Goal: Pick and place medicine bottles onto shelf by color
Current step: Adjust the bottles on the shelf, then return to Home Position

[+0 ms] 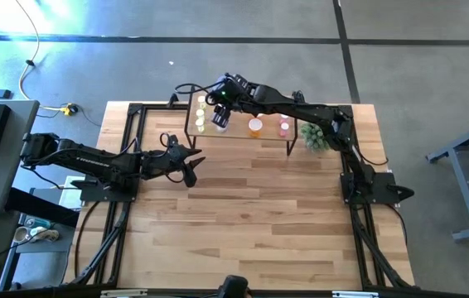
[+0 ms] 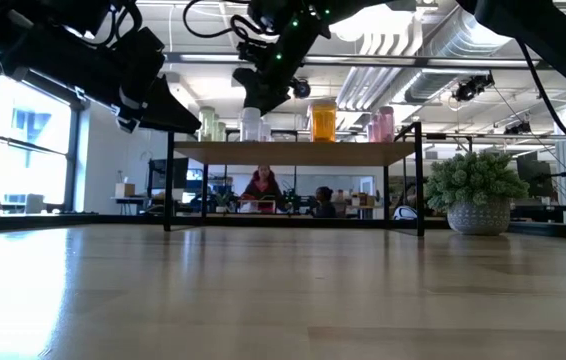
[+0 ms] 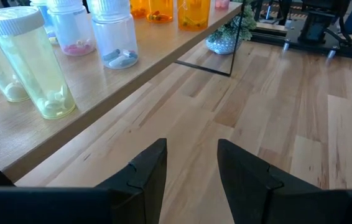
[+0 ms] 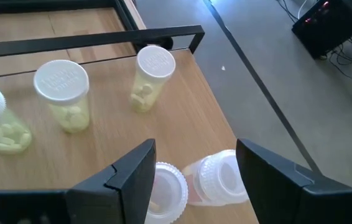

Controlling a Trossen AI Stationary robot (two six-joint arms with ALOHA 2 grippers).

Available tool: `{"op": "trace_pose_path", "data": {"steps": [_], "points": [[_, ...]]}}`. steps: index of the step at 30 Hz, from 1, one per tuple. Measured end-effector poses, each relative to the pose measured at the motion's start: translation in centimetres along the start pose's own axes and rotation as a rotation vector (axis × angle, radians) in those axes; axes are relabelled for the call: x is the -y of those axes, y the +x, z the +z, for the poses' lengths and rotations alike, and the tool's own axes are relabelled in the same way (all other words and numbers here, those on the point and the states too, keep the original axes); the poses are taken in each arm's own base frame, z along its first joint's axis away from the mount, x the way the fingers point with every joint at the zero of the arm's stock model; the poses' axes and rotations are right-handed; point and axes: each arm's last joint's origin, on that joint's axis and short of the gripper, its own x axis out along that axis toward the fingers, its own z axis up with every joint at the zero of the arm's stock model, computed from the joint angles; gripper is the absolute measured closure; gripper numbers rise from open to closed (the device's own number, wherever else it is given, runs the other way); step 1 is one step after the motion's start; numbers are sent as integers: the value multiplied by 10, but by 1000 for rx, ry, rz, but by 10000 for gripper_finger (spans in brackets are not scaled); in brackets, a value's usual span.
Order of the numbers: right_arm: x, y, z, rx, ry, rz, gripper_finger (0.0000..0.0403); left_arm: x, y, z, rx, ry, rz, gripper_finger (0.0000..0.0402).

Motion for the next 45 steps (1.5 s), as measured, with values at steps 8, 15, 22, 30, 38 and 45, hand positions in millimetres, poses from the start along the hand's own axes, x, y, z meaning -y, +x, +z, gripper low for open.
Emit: {"op": "trace_pose_path", "data": {"steps": [8, 15, 22, 30, 38, 45], "points": [[0, -5, 0, -11, -4, 4, 187, 0, 0, 0, 0, 2, 0, 271], [-1, -7, 0, -12, -7, 6, 187, 0, 0, 0, 0, 9, 0, 271], [2, -19, 11, 31, -1, 4, 187, 0, 0, 0, 0, 9, 0, 271], [24, -38, 20, 27, 14, -41, 187, 0, 0, 0, -2, 10, 1, 271], [51, -31, 10, -42, 78, -82, 187, 0, 0, -1, -7, 12, 2, 271], [64, -24, -1, -121, 134, -73, 187, 0, 0, -1, -7, 12, 2, 271]]}}
